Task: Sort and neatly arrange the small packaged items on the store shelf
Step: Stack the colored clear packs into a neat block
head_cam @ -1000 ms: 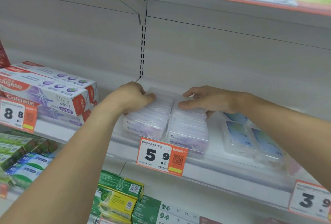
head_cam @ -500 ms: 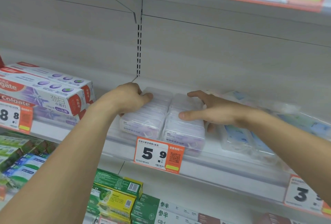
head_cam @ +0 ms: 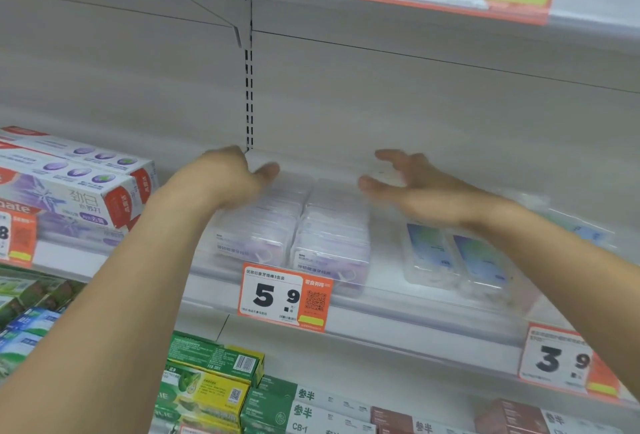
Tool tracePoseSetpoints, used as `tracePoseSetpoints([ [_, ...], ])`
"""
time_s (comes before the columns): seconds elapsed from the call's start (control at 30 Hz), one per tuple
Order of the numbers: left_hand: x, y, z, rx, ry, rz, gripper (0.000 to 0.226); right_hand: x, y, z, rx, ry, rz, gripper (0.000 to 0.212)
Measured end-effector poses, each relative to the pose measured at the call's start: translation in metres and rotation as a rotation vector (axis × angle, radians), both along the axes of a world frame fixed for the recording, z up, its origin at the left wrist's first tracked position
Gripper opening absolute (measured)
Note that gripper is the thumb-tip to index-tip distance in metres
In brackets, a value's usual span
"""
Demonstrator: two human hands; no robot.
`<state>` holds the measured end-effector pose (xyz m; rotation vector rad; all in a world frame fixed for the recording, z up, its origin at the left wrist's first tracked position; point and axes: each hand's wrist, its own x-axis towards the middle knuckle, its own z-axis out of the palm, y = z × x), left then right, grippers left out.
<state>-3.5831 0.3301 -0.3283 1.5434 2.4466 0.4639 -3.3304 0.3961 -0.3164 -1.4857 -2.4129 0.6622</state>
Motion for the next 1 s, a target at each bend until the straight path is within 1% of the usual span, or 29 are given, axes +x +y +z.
tracePoseSetpoints([
  [0.07, 0.016, 0.000, 0.014, 0.231, -0.001, -0.012, 0.059, 0.025, -0.005, 0.005, 0.216, 0.156, -0.083, 0.054],
  [0.1, 0.029, 0.000, 0.022, 0.347, -0.022, -0.061, 0.050, 0.041, -0.007, 0.006, 0.334, 0.227, -0.142, 0.044],
  [0.13, 0.044, -0.002, 0.030, 0.440, -0.057, -0.137, 0.041, 0.058, -0.010, 0.007, 0.428, 0.277, -0.198, 0.045],
  [0.17, 0.061, -0.004, 0.036, 0.495, -0.105, -0.229, 0.033, 0.075, -0.013, 0.006, 0.493, 0.319, -0.248, 0.048],
  [0.2, 0.080, -0.006, 0.042, 0.514, -0.153, -0.338, 0.027, 0.093, -0.017, 0.003, 0.537, 0.323, -0.284, 0.048],
  [0.27, 0.121, -0.007, 0.043, 0.453, -0.202, -0.561, 0.024, 0.126, -0.024, -0.010, 0.564, 0.275, -0.340, 0.038],
  [0.3, 0.139, -0.005, 0.038, 0.388, -0.190, -0.651, 0.024, 0.143, -0.026, -0.018, 0.567, 0.255, -0.354, 0.030],
  [0.33, 0.156, 0.000, 0.030, 0.315, -0.145, -0.712, 0.027, 0.158, -0.030, -0.026, 0.538, 0.241, -0.354, 0.016],
  [0.37, 0.170, 0.005, 0.019, 0.241, -0.075, -0.749, 0.033, 0.170, -0.034, -0.032, 0.484, 0.236, -0.332, 0.018],
  [0.4, 0.182, 0.012, 0.008, 0.171, 0.003, -0.766, 0.038, 0.179, -0.039, -0.037, 0.447, 0.233, -0.283, 0.046],
  [0.43, 0.190, 0.018, -0.003, 0.109, 0.069, -0.768, 0.044, 0.187, -0.042, -0.042, 0.412, 0.250, -0.212, 0.060],
  [0.47, 0.199, 0.022, -0.010, 0.046, 0.111, -0.760, 0.050, 0.191, -0.045, -0.042, 0.376, 0.250, -0.178, 0.056],
  [0.53, 0.212, 0.028, -0.018, -0.053, 0.145, -0.732, 0.061, 0.194, -0.052, -0.043, 0.354, 0.189, -0.103, 0.032],
  [0.57, 0.217, 0.030, -0.020, -0.086, 0.158, -0.726, 0.065, 0.195, -0.052, -0.046, 0.361, 0.137, -0.085, 0.037],
  [0.6, 0.221, 0.033, -0.020, -0.110, 0.173, -0.729, 0.066, 0.196, -0.055, -0.047, 0.338, 0.080, -0.068, 0.049],
  [0.67, 0.227, 0.040, -0.021, -0.145, 0.194, -0.729, 0.067, 0.199, -0.053, -0.052, 0.350, -0.043, -0.055, 0.066],
  [0.73, 0.230, 0.043, -0.019, -0.179, 0.194, -0.712, 0.075, 0.205, -0.044, -0.059, 0.385, -0.129, -0.063, 0.071],
  [0.8, 0.232, 0.044, -0.018, -0.193, 0.158, -0.689, 0.089, 0.209, -0.030, -0.063, 0.427, -0.164, -0.100, 0.063],
  [0.87, 0.236, 0.041, -0.018, -0.157, 0.088, -0.659, 0.094, 0.213, -0.019, -0.068, 0.461, -0.136, -0.120, 0.051],
  [0.93, 0.241, 0.038, -0.018, -0.100, 0.039, -0.644, 0.085, 0.219, -0.013, -0.072, 0.478, -0.045, -0.142, 0.045],
  [1.0, 0.242, 0.037, -0.018, -0.048, 0.044, -0.656, 0.075, 0.227, -0.009, -0.076, 0.501, 0.022, -0.184, 0.044],
])
